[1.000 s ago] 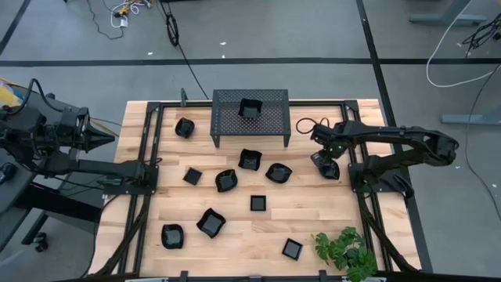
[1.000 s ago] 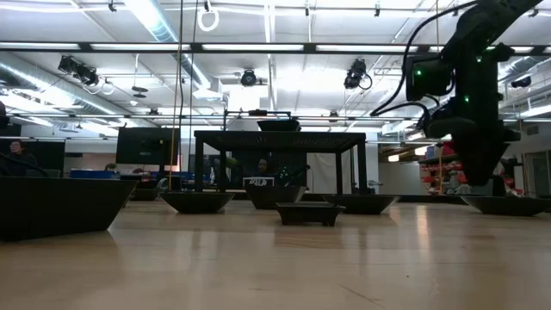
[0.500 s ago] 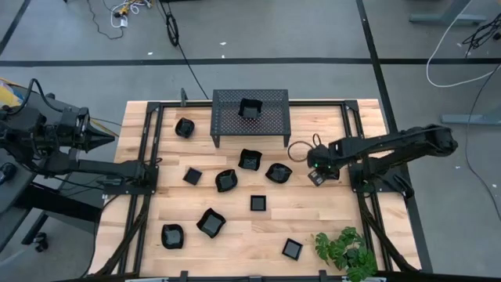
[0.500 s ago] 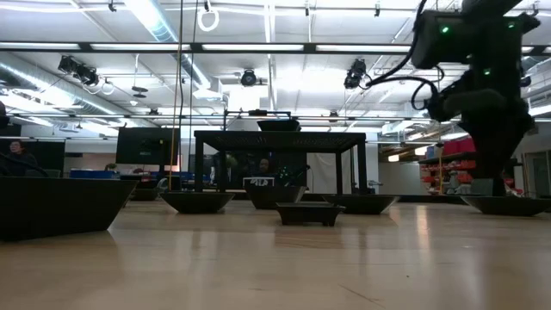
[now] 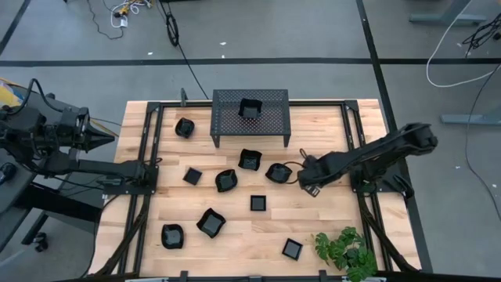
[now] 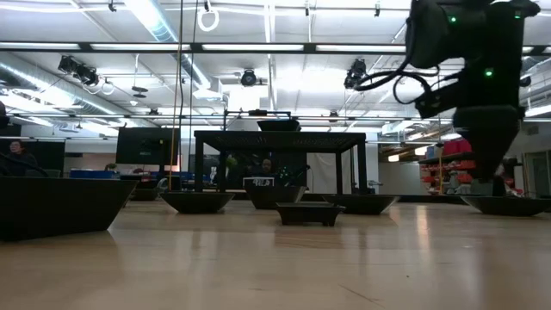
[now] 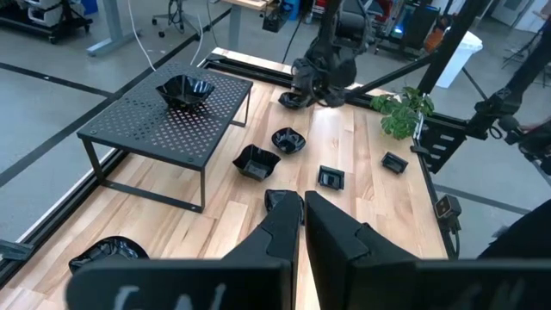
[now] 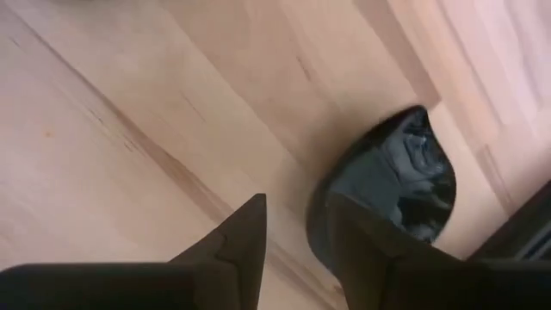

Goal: Pick & Place Mini shaped plates
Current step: Put the leaf shaped plate on the shelf

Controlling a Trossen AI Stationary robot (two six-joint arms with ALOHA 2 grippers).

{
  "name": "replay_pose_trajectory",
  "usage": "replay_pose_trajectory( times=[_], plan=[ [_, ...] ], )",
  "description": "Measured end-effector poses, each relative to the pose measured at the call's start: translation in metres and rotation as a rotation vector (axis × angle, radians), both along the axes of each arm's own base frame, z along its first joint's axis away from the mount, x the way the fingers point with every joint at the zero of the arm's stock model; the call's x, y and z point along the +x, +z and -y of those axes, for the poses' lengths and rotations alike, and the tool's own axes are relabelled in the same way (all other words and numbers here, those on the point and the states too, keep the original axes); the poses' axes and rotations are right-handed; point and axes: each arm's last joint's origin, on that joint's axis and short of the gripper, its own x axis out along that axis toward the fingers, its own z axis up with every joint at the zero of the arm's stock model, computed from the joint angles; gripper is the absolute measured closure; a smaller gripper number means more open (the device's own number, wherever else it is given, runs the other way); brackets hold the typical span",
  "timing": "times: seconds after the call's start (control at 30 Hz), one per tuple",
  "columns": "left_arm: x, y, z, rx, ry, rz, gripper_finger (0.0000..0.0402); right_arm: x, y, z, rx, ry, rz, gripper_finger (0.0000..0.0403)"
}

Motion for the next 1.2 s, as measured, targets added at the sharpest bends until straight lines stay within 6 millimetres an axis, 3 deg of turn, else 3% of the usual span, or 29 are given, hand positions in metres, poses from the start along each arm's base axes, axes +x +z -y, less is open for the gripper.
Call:
replay_pose_trajectory(
  times=[0.33, 0.87, 1.2],
  plan=[
    [0.000, 0.000, 0.000, 0.000, -0.001, 0.000, 0.0376, 0.006, -0.025, -0.005, -0.024, -0.088, -0.146, 0.0277],
    [0.000, 0.000, 0.000, 0.000, -0.001, 0.000, 0.0376, 0.005, -0.043, -0.003, -0.077, -0.084, -0.185, 0.0252],
    [0.000, 0.000, 0.000, 0.000, 0.000, 0.000, 0.0376, -0.003, -0.049, -0.001, -0.087, -0.081, -0.219, 0.0265]
  ],
)
